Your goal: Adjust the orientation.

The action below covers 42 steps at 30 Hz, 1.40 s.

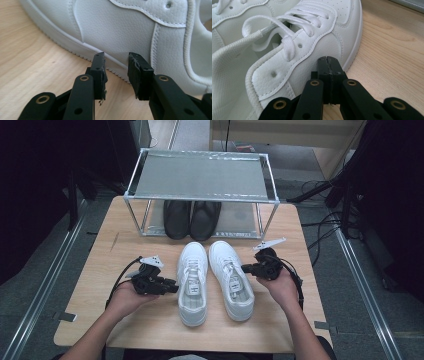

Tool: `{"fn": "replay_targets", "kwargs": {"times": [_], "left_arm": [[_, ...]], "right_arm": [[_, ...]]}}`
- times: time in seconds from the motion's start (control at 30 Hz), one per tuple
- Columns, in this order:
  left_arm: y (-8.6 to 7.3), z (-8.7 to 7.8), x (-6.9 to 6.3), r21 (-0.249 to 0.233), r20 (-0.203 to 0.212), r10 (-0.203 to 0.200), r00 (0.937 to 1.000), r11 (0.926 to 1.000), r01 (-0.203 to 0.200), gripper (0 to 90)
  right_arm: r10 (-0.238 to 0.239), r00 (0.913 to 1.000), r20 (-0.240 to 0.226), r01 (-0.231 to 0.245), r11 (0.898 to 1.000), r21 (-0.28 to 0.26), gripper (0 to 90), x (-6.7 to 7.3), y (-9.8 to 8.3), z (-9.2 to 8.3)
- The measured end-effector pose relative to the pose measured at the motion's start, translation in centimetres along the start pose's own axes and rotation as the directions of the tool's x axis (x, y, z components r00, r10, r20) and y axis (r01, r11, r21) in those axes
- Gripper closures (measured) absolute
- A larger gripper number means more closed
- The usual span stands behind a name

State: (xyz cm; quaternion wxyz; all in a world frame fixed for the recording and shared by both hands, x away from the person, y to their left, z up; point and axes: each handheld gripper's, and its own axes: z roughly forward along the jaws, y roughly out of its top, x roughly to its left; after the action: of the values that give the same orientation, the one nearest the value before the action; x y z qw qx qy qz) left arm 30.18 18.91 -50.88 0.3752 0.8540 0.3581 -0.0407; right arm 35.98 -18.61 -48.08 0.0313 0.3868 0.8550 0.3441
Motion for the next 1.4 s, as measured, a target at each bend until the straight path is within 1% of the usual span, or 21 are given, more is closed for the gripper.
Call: {"fn": "replay_targets", "kwargs": {"times": [0.1, 0.17, 0.27, 0.33, 0.37, 0.4, 0.5, 0.6, 0.67, 0.7, 0.77, 0.83, 0.9, 0.97, 1.07, 1.13, 1.17, 1.2, 1.3, 1.33, 1.4], "left_arm": [[0.2, 0.6, -0.9, 0.008, 0.023, 0.039, 0.9990, 0.9992, -0.039, 68.7], [0.3, 1.0, -1.4, 0.013, 0.034, 0.052, 0.9980, 0.9985, -0.053, 69.5], [0.6, 1.8, -2.0, 0.049, 0.058, 0.070, 0.9959, 0.9962, -0.073, 73.5], [0.6, 2.5, -2.6, 0.084, 0.055, 0.088, 0.9946, 0.9922, -0.092, 75.9], [0.7, 2.6, -2.8, 0.079, 0.042, 0.105, 0.9936, 0.9910, -0.108, 76.2], [0.8, 2.6, -2.9, 0.083, 0.036, 0.107, 0.9936, 0.9905, -0.110, 76.3], [0.9, 2.6, -3.0, 0.089, 0.037, 0.104, 0.9939, 0.9903, -0.106, 76.6], [0.9, 2.7, -3.1, 0.088, 0.034, 0.110, 0.9933, 0.9897, -0.113, 76.6], [0.9, 2.7, -3.3, 0.087, 0.021, 0.114, 0.9933, 0.9895, -0.115, 76.6], [0.9, 2.7, -3.3, 0.085, 0.020, 0.113, 0.9934, 0.9898, -0.115, 76.6], [0.8, 2.8, -3.4, 0.082, 0.016, 0.109, 0.9939, 0.9905, -0.110, 76.6], [0.8, 2.7, -3.4, 0.082, 0.017, 0.096, 0.9952, 0.9918, -0.097, 76.6], [0.8, 2.8, -3.5, 0.082, 0.023, 0.073, 0.9971, 0.9938, -0.074, 76.6], [0.8, 3.0, -3.8, 0.084, 0.033, 0.082, 0.9961, 0.9928, -0.084, 76.6], [0.9, 3.3, -4.4, 0.093, 0.057, 0.121, 0.9910, 0.9876, -0.126, 76.0], [0.8, 3.2, -4.2, 0.087, 0.084, 0.120, 0.9892, 0.9880, -0.127, 73.2], [0.7, 3.1, -4.0, 0.073, 0.103, 0.107, 0.9889, 0.9907, -0.115, 73.2], [0.7, 2.8, -3.7, 0.057, 0.104, 0.100, 0.9895, 0.9927, -0.106, 73.1], [0.7, 1.6, -3.3, -0.004, 0.090, 0.092, 0.9917, 0.9958, -0.092, 71.5], [0.6, 1.1, -3.0, -0.022, 0.089, 0.085, 0.9924, 0.9963, -0.083, 70.8], [0.5, 0.5, -2.7, -0.038, 0.078, 0.081, 0.9937, 0.9962, -0.078, 68.7]], "right_arm": [[0.005, 1.0000, 0.002, -0.005, 1.000, -0.001, 90.0, 0.0, 0.0, 0.1], [0.004, 1.0000, 0.002, -0.004, 1.000, -0.001, 90.0, 0.0, 0.0, 0.1], [0.001, 1.0000, 0.006, -0.001, 1.000, -0.006, 90.0, 0.0, 0.0, 0.1], [0.003, 0.9999, 0.013, -0.003, 1.000, -0.006, 90.0, 0.0, 0.1, 0.1], [0.004, 0.9999, 0.016, -0.004, 1.000, -0.007, 90.0, 0.1, 0.1, 0.2], [0.001, 0.9998, 0.020, -0.001, 1.000, -0.009, 90.0, 0.1, 0.1, 0.2], [0.000, 0.9999, 0.016, 0.000, 1.000, -0.015, 90.0, 0.1, 0.2, 0.3], [-0.005, 0.9998, 0.020, 0.006, 1.000, -0.023, 90.0, 0.3, 0.4, 0.6], [-0.013, 0.9994, 0.033, 0.013, 1.000, -0.024, 90.0, 0.5, 0.6, 0.8], [-0.013, 0.9991, 0.039, 0.014, 1.000, -0.020, 90.0, 0.6, 0.7, 0.8], [-0.016, 0.9988, 0.047, 0.017, 0.999, -0.030, 90.0, 0.7, 0.9, 0.9], [-0.018, 0.9985, 0.052, 0.020, 0.999, -0.037, 90.0, 0.7, 1.0, 1.0], [-0.008, 0.9986, 0.051, 0.010, 0.999, -0.042, 90.0, 0.7, 1.1, 1.1], [-0.008, 0.9984, 0.056, 0.010, 0.999, -0.047, 90.0, 0.6, 1.2, 1.1], [0.006, 0.9980, 0.063, -0.002, 0.998, -0.059, 90.0, 0.4, 1.3, 1.2], [0.015, 0.9978, 0.064, -0.011, 0.998, -0.063, 88.7, 0.3, 1.2, 1.2], [0.005, 0.9972, 0.075, 0.000, 0.998, -0.070, 85.8, 0.2, 1.2, 1.1], [0.004, 0.9963, 0.085, 0.003, 0.997, -0.074, 85.0, 0.2, 1.1, 1.0], [0.009, 0.9972, 0.074, -0.001, 0.994, -0.107, 81.3, 0.2, 0.9, 0.5], [0.000, 0.9973, 0.073, 0.009, 0.993, -0.117, 80.3, 0.1, 0.8, 0.3], [0.003, 0.9971, 0.077, 0.007, 0.992, -0.127, 78.1, 0.3, 0.6, 0.1]]}}
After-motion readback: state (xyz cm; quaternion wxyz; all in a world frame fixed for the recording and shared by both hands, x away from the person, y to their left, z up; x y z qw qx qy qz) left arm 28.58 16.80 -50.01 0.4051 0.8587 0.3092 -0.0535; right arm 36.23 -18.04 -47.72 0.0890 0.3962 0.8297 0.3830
